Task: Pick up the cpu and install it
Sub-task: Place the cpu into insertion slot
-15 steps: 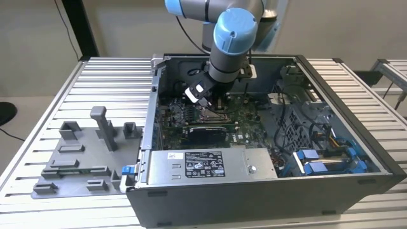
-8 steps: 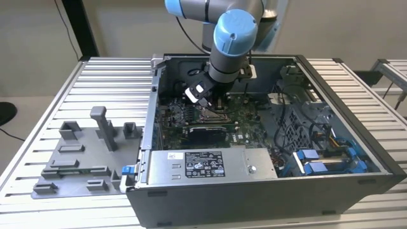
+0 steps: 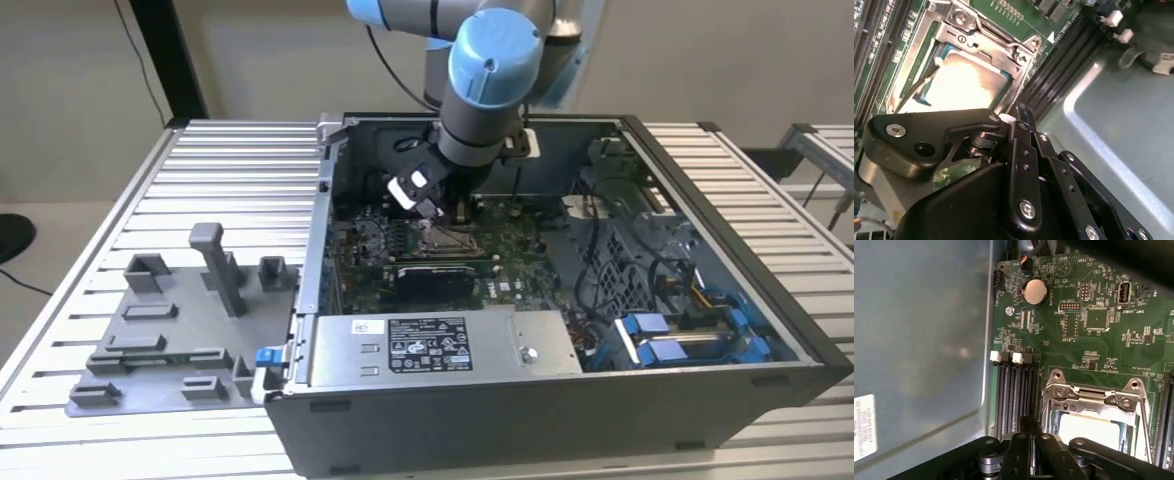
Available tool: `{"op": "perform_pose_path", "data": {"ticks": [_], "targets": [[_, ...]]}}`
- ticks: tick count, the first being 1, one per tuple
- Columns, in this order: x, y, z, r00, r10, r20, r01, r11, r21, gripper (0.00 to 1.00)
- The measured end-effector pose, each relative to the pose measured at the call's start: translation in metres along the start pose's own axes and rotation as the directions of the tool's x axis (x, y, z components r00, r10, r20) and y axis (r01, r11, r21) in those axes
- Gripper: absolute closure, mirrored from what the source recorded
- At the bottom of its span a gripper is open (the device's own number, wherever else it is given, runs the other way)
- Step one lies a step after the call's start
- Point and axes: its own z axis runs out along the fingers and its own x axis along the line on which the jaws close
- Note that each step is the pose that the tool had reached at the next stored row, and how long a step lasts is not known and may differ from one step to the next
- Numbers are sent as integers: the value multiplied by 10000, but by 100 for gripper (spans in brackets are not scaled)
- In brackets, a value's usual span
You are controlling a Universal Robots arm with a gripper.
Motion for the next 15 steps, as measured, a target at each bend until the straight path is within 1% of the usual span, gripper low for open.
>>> {"op": "perform_pose_path", "data": {"ticks": [2,5,7,10,13,15], "targets": [[30,-28,-63,10000,-3,-2,3,10000,-2,100],[58,-120,-119,10000,-4,1,4,10000,-10,100],[72,-208,-140,10000,-13,1,13,10000,-27,100],[84,-341,-162,10000,-33,4,34,10000,-74,100],[64,-423,-178,10000,-60,16,60,9999,-138,100],[57,-450,-181,10000,-83,20,83,9998,-187,100]]}}
